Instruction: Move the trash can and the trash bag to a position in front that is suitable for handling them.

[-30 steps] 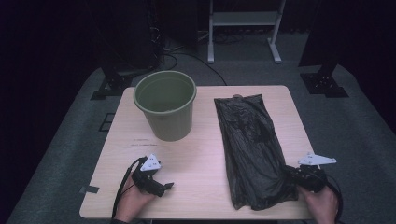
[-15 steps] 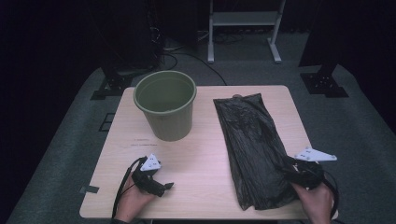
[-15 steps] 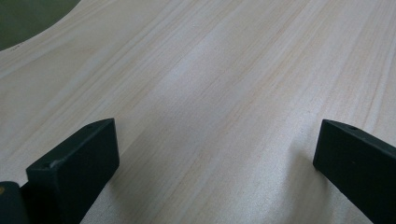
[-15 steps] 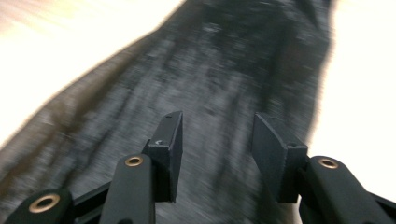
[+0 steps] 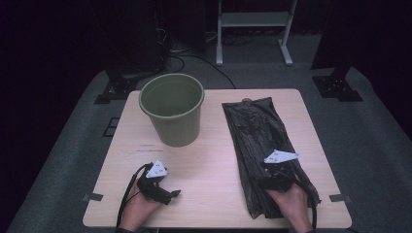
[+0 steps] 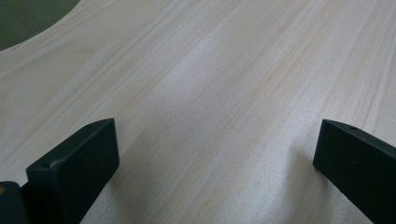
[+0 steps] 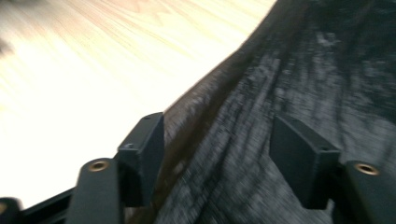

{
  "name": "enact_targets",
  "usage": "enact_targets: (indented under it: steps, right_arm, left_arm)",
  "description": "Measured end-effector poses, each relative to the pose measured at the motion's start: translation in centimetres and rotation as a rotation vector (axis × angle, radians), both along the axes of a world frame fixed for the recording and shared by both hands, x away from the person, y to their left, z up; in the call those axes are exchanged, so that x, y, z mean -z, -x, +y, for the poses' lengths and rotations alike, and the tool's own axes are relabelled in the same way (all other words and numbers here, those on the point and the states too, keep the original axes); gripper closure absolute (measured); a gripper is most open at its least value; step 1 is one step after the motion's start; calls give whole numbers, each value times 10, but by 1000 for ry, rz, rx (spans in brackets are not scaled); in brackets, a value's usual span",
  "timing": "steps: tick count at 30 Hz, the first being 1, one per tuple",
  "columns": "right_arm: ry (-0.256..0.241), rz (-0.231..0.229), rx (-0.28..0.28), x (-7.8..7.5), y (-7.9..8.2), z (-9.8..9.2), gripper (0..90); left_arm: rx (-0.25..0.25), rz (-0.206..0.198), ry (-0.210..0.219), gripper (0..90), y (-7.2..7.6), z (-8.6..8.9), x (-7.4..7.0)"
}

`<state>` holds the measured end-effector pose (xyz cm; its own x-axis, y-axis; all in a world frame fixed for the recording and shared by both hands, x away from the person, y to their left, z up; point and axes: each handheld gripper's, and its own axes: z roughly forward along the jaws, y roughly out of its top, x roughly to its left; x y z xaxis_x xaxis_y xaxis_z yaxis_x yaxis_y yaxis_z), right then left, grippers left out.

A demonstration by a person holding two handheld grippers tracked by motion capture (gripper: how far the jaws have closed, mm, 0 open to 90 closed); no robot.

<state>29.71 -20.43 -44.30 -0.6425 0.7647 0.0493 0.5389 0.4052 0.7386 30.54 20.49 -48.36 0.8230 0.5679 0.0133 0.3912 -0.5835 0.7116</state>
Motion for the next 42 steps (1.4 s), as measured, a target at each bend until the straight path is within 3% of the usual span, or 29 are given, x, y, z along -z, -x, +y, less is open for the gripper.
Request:
enact_targets:
  steps: [5,12,15,16,17,18,19,21,25,30,36,42]
  right_arm:
    - [-23,25,-5,9,-8,16,265]
    - [27,81,16,28,-20,27,293]
    - [40,75,24,30,-20,25,440]
    - [40,75,24,30,-20,25,440]
    - [46,57,31,30,-20,23,553]
    - [46,57,31,30,-20,23,553]
    - [51,34,39,31,-18,19,672]
    - [58,32,40,31,-17,16,782]
    - [81,35,4,29,-16,13,855]
    - [80,35,-33,26,-10,8,856]
    - [75,38,-95,18,4,-12,855]
    - [81,41,-81,16,23,-39,831]
  left_arm:
    - [0,0,0,0,0,0,0]
    - [0,0,0,0,0,0,0]
    - [0,0,0,0,0,0,0]
    - [0,0,0,0,0,0,0]
    - [0,0,0,0,0,0,0]
    - [0,0,0,0,0,0,0]
    - [0,0,0,0,0,0,0]
    - [0,0,0,0,0,0,0]
    - [0,0,0,0,0,0,0]
    - [0,0,0,0,0,0,0]
    - [0,0,0,0,0,0,0]
    - [-3,0,0,0,0,0,0]
